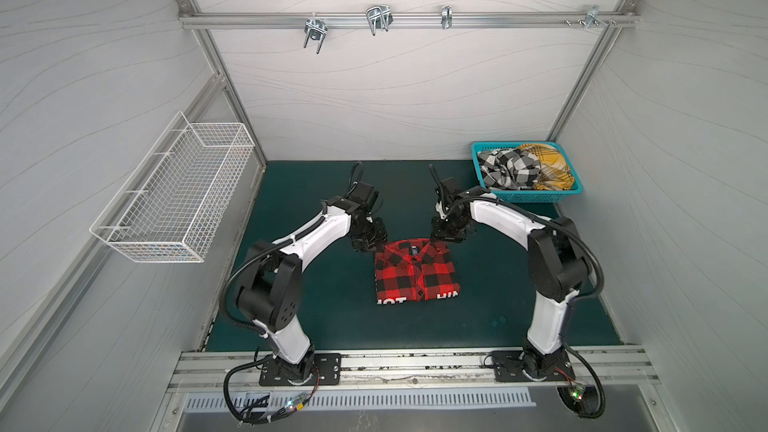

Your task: Fold and stack the long sleeve shirts

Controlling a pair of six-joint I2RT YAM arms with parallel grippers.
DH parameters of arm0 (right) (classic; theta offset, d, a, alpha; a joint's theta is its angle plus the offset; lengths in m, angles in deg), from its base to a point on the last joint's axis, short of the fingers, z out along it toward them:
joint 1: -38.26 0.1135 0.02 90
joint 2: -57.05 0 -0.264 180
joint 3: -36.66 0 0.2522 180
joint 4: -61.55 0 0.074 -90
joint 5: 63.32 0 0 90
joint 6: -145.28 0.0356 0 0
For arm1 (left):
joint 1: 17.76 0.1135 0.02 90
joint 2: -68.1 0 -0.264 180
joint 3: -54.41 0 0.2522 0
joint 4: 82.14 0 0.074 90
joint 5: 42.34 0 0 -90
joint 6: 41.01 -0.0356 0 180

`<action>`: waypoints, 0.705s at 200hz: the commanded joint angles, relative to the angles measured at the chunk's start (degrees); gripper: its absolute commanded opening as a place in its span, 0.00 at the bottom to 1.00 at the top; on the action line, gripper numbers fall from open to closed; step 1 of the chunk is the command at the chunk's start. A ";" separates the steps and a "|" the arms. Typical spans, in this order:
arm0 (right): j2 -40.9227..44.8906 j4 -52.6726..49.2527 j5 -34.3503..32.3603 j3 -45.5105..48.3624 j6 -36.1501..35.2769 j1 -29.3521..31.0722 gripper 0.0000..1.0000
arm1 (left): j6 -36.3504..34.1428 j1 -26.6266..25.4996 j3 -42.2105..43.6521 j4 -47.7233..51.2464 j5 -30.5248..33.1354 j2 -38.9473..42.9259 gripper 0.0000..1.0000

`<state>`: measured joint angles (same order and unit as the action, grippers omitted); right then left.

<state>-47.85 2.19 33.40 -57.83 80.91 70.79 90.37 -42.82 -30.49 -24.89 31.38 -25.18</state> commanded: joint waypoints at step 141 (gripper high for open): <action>3.16 9.88 6.75 18.85 10.57 7.98 0.16 | -0.71 -5.33 8.39 -10.56 -4.69 -15.32 0.12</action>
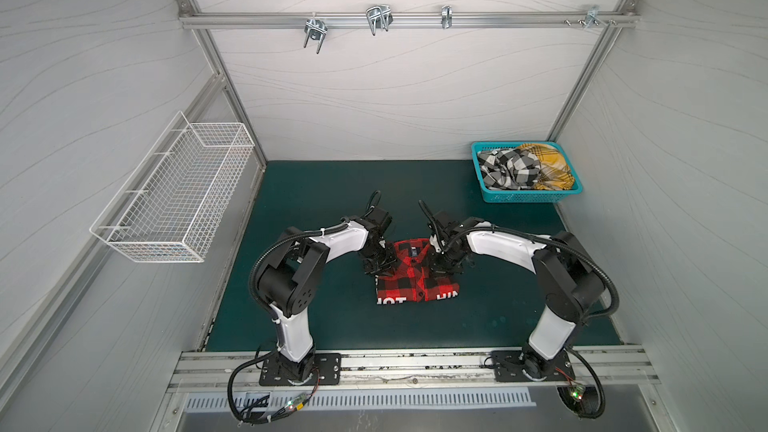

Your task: Fold and stack the long sleeve shirts

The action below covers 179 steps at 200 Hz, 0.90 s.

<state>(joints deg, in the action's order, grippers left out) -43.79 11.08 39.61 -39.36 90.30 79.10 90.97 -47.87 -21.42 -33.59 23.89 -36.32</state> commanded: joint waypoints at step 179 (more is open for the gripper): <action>6.43 -4.13 -1.24 -0.95 -3.68 -8.67 0.27 | -5.59 3.85 -4.38 5.50 7.97 1.83 0.08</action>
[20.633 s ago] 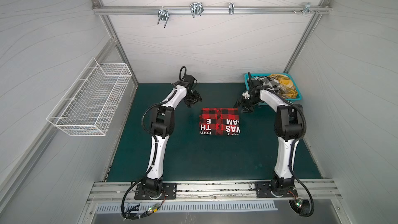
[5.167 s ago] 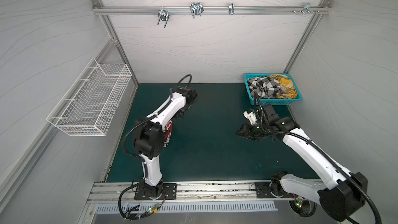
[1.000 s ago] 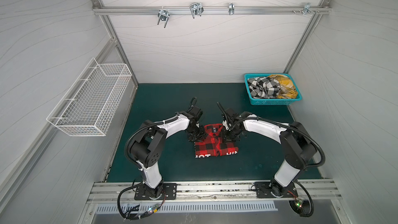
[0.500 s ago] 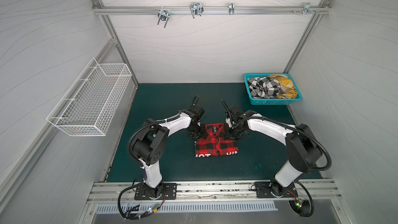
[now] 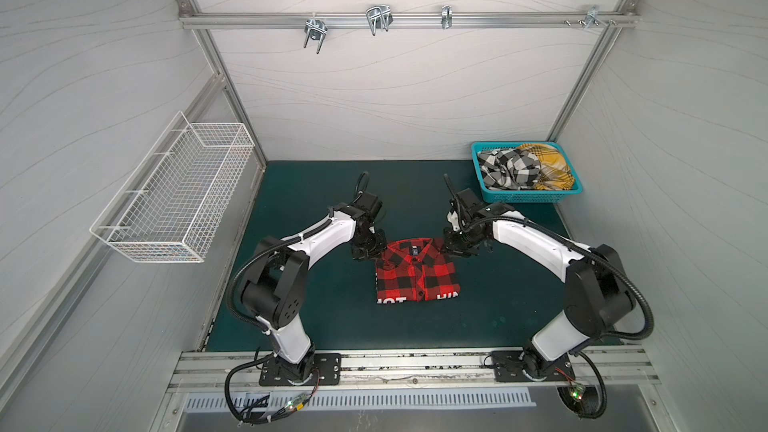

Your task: Fold and stack the long sleeve shirts

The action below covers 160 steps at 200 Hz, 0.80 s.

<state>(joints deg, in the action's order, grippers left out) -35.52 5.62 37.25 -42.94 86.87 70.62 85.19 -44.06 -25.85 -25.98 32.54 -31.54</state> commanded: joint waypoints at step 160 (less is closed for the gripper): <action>10.20 -4.85 -0.06 6.05 1.34 0.59 0.29 | 1.86 -1.98 3.07 4.25 -0.88 14.01 0.17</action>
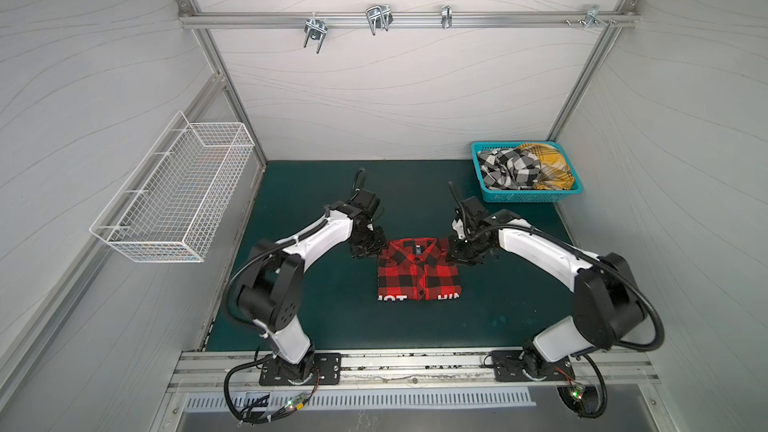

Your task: Fold and stack the long sleeve shirts

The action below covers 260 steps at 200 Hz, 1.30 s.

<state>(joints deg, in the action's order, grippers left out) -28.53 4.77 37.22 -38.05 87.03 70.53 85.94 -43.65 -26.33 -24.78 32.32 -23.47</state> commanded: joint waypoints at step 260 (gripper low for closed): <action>9.65 -5.58 -1.33 2.94 2.18 1.85 0.37 | 1.28 -3.72 7.65 -2.90 2.26 14.73 0.44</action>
<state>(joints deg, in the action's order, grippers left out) -24.68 4.09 37.55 -34.33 89.36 72.41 89.41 -47.84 -16.91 -30.27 29.53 -17.35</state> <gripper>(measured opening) 0.346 0.412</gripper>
